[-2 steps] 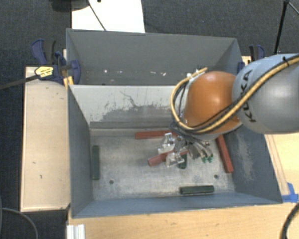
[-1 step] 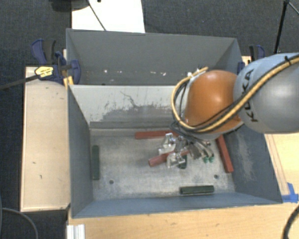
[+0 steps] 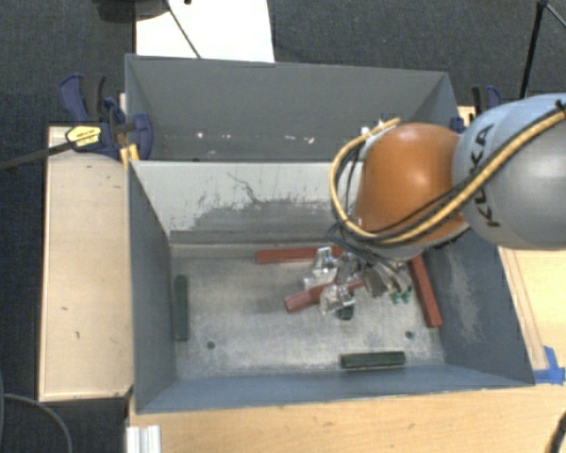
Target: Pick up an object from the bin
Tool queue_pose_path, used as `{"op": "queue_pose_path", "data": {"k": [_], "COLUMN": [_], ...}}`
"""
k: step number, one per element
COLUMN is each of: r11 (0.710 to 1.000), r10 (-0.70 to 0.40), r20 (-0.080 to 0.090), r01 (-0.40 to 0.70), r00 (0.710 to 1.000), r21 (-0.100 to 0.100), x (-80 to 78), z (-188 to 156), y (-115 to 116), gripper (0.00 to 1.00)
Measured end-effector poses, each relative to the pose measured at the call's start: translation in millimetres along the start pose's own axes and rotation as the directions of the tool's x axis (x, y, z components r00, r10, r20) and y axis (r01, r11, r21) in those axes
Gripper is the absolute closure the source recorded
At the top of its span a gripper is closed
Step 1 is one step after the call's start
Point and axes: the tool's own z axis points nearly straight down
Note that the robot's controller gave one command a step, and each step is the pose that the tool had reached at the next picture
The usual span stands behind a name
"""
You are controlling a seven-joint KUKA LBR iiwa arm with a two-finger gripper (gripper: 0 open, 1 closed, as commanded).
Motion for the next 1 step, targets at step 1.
{"op": "queue_pose_path", "data": {"k": [1], "r11": [1.0], "r10": [0.001], "r20": [0.01], "r01": [-0.001], "r00": [1.0], "r21": [0.002], "x": [-2.3], "z": [-18.0], "y": [-0.4], "gripper": [1.0]}}
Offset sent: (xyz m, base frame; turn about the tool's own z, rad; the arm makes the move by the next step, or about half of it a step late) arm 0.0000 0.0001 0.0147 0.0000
